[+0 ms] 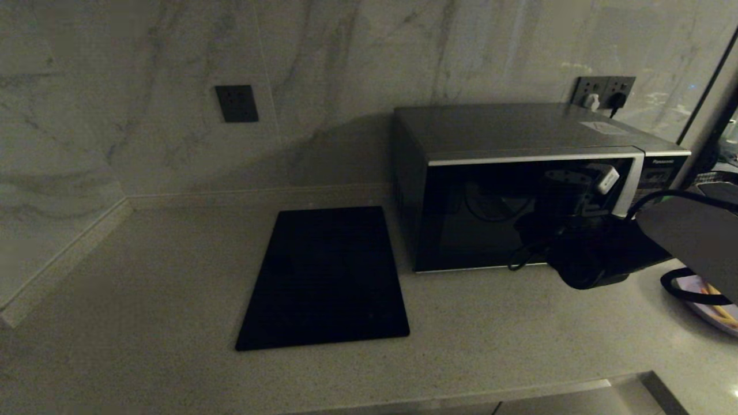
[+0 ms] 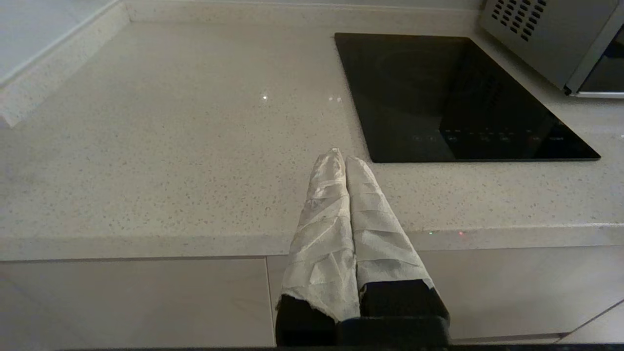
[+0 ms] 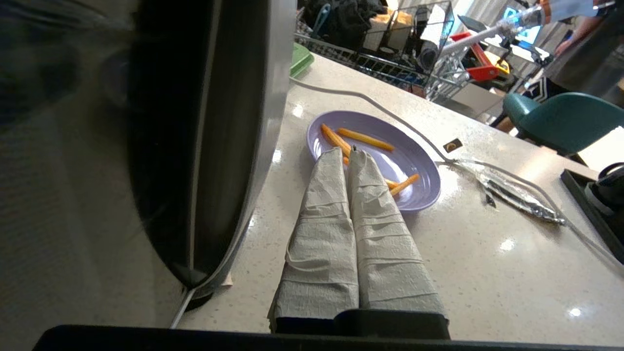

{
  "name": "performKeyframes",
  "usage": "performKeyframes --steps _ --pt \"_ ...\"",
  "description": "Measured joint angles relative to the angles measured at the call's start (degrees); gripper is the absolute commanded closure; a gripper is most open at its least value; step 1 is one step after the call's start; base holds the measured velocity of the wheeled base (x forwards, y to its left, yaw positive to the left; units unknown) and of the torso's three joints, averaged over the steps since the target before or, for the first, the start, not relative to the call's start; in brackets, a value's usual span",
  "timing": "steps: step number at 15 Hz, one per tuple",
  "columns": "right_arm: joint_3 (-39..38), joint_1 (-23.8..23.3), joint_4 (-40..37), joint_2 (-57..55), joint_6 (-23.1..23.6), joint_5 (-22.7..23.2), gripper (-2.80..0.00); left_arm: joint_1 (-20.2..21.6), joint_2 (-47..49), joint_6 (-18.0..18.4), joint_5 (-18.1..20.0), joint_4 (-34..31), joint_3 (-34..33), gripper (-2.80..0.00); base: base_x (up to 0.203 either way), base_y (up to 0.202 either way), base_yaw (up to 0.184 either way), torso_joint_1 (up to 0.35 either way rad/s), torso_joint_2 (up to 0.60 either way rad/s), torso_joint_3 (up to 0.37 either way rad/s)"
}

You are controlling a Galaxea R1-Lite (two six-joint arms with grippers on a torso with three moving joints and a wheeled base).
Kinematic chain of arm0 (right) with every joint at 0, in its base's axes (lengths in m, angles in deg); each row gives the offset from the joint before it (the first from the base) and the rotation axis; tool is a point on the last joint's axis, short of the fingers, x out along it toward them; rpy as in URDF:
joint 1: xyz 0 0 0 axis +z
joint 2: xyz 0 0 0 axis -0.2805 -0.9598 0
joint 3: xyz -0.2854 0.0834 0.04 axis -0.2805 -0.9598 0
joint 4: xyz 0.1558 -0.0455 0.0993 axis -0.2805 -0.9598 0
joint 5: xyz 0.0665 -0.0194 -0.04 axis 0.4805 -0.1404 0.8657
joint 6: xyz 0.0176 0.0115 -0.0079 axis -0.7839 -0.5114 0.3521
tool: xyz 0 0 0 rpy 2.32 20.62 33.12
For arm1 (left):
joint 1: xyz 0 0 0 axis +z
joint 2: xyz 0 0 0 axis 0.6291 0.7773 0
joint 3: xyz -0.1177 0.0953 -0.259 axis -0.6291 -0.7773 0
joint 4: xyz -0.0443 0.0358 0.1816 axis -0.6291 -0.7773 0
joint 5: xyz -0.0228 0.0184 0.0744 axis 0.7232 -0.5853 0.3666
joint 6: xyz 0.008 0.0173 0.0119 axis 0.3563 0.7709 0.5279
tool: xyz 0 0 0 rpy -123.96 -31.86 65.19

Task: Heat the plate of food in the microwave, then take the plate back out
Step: Open the microwave oven

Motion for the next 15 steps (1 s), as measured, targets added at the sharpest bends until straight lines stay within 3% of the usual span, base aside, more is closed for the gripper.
performKeyframes --steps 9,15 --pt "-0.2 1.8 1.4 -1.6 -0.1 0.2 0.00 0.0 0.0 0.0 0.0 0.0 0.0 0.00 0.000 0.000 0.000 0.000 0.00 0.000" --pt "5.3 2.4 2.4 -4.4 0.8 -0.3 0.00 0.0 0.0 0.0 0.0 0.0 0.0 0.00 0.000 0.000 0.000 0.000 0.00 0.000"
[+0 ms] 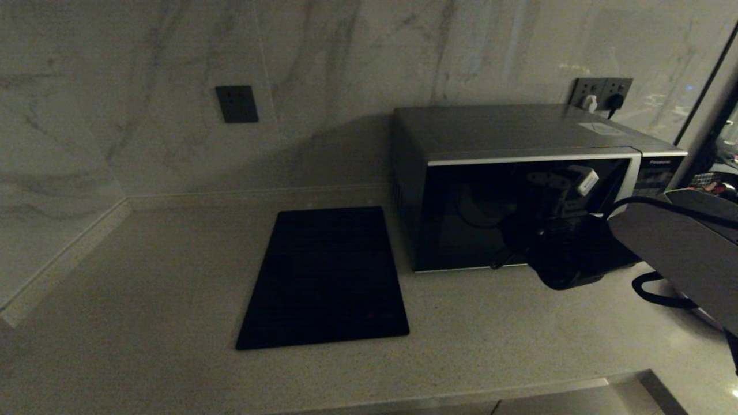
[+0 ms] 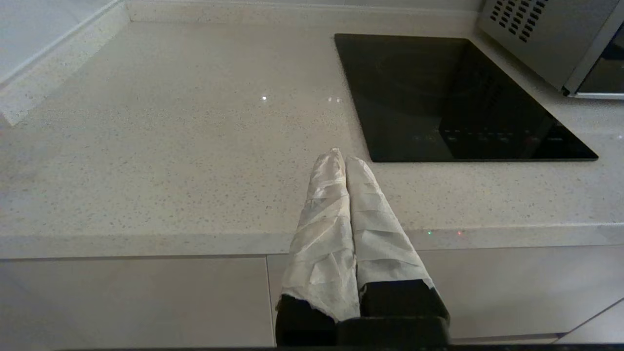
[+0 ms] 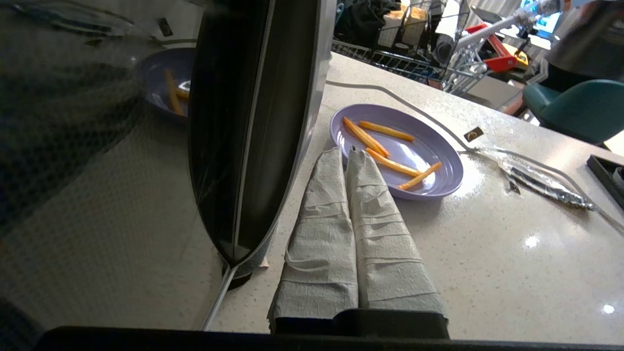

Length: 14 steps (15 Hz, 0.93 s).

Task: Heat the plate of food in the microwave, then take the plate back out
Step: Open the microwave oven

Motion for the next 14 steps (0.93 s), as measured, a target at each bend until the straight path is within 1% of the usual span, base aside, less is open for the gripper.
performKeyframes --steps 3,8,12,14 --pt "2.2 -0.1 2.5 -1.7 0.8 -0.1 0.00 0.0 0.0 0.0 0.0 0.0 0.0 0.00 0.000 0.000 0.000 0.000 0.00 0.000" --pt "2.5 0.0 3.8 -2.4 1.2 0.2 0.00 0.0 0.0 0.0 0.0 0.0 0.0 0.00 0.000 0.000 0.000 0.000 0.00 0.000" --pt "1.1 0.0 3.8 -1.2 1.2 0.6 0.00 0.0 0.0 0.0 0.0 0.0 0.0 0.00 0.000 0.000 0.000 0.000 0.00 0.000" --pt "-1.3 0.1 3.9 0.4 1.3 1.1 0.00 0.0 0.0 0.0 0.0 0.0 0.0 0.00 0.000 0.000 0.000 0.000 0.00 0.000"
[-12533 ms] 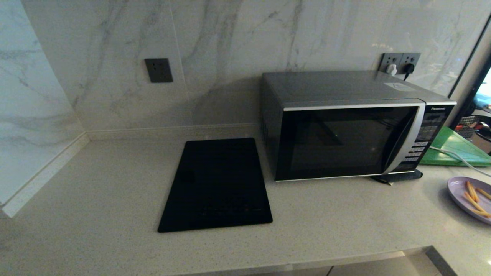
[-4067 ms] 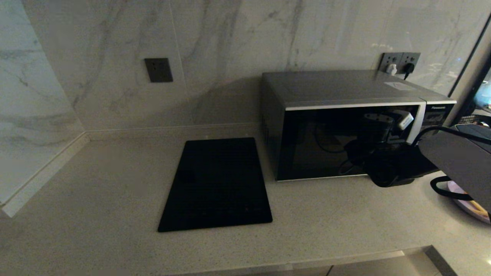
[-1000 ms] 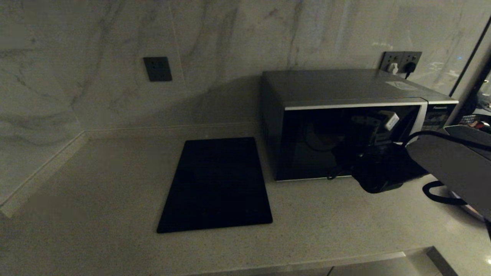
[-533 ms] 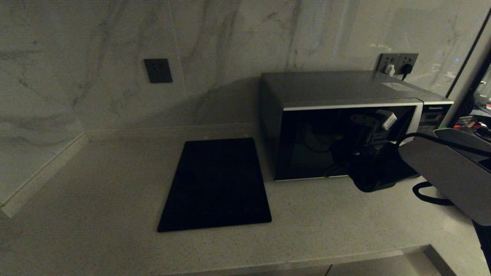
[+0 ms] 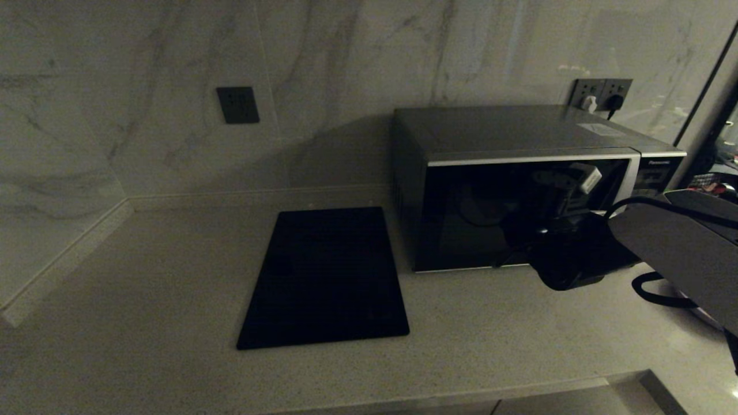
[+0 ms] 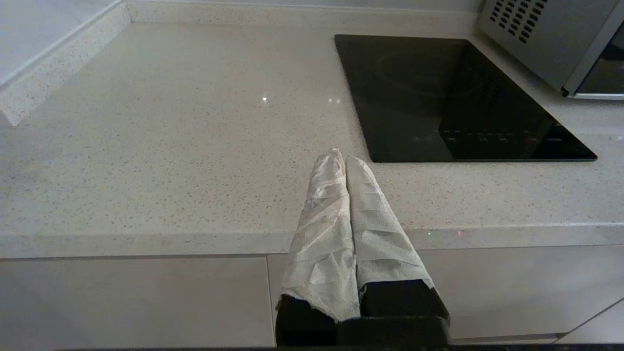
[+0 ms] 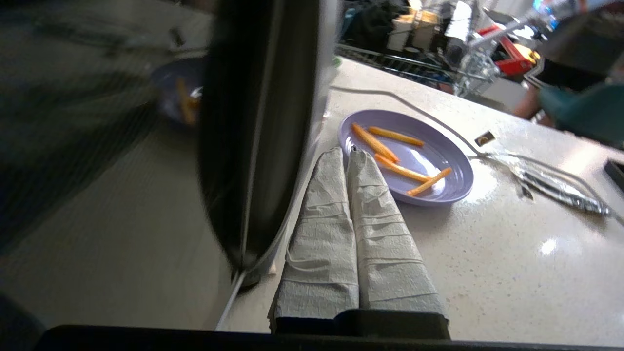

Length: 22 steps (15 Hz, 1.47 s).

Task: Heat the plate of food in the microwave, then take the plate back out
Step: Open the microwave oven

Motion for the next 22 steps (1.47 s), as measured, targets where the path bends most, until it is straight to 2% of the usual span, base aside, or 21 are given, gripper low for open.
performKeyframes --steps 12,15,18,22 --pt "-21.7 3.7 1.1 13.9 -0.6 -0.5 0.00 0.0 0.0 0.0 0.0 0.0 0.0 0.00 0.000 0.000 0.000 0.000 0.00 0.000" --pt "-23.4 3.7 2.2 17.8 -0.7 -0.6 0.00 0.0 0.0 0.0 0.0 0.0 0.0 0.00 0.000 0.000 0.000 0.000 0.00 0.000" --pt "-21.5 3.4 5.6 22.6 -0.4 -0.6 0.00 0.0 0.0 0.0 0.0 0.0 0.0 0.00 0.000 0.000 0.000 0.000 0.00 0.000" --pt "-23.9 3.1 15.8 31.6 3.7 -0.5 0.00 0.0 0.0 0.0 0.0 0.0 0.0 0.00 0.000 0.000 0.000 0.000 0.00 0.000"
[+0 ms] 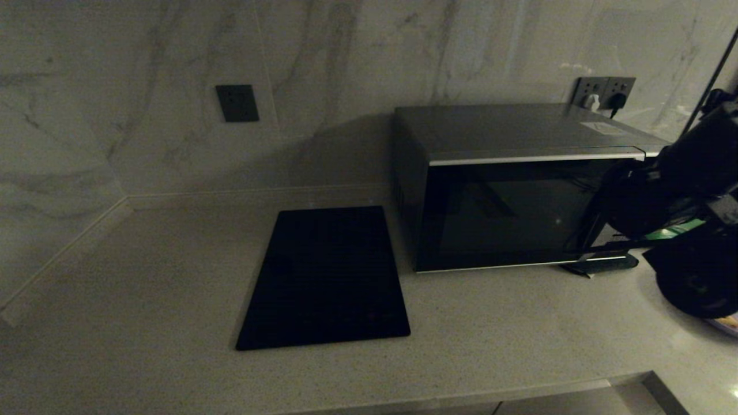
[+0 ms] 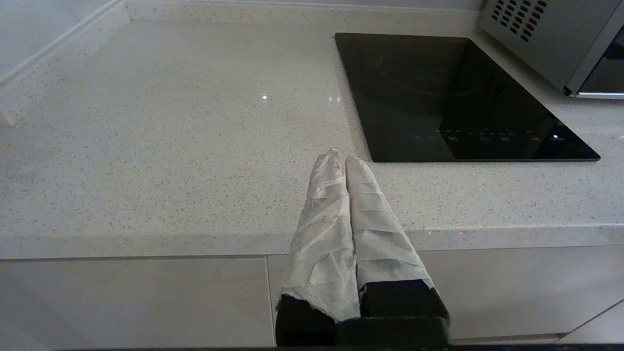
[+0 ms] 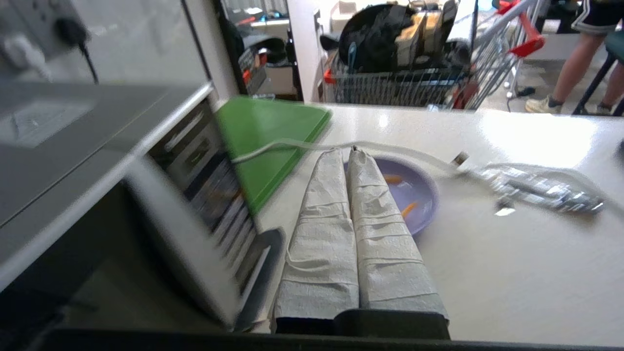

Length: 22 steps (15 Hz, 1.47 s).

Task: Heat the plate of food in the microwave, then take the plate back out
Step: Open the microwave oven

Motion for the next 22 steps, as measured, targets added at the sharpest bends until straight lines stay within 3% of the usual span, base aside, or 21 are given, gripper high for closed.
performKeyframes --steps 4,7,12,14,17,19,22 --pt "-12.0 0.5 2.6 14.1 15.7 2.0 0.00 0.0 0.0 0.0 0.0 0.0 0.0 0.00 0.000 0.000 0.000 0.000 0.00 0.000" --pt "-15.9 0.6 2.8 21.2 25.3 1.1 0.00 0.0 0.0 0.0 0.0 0.0 0.0 0.00 0.000 0.000 0.000 0.000 0.00 0.000" --pt "-23.5 -0.2 1.3 29.9 30.5 1.1 0.00 0.0 0.0 0.0 0.0 0.0 0.0 0.00 0.000 0.000 0.000 0.000 0.00 0.000" --pt "-27.1 -5.6 -3.6 34.8 30.9 3.4 0.00 0.0 0.0 0.0 0.0 0.0 0.0 0.00 0.000 0.000 0.000 0.000 0.00 0.000" --pt "-29.2 -16.6 -17.9 44.1 31.1 13.0 0.00 0.0 0.0 0.0 0.0 0.0 0.0 0.00 0.000 0.000 0.000 0.000 0.00 0.000" --pt "-29.3 -24.1 -27.8 49.6 29.7 23.8 0.00 0.0 0.0 0.0 0.0 0.0 0.0 0.00 0.000 0.000 0.000 0.000 0.00 0.000" --pt "-24.1 -29.7 -43.4 56.3 22.2 40.9 0.00 0.0 0.0 0.0 0.0 0.0 0.0 0.00 0.000 0.000 0.000 0.001 0.00 0.014"
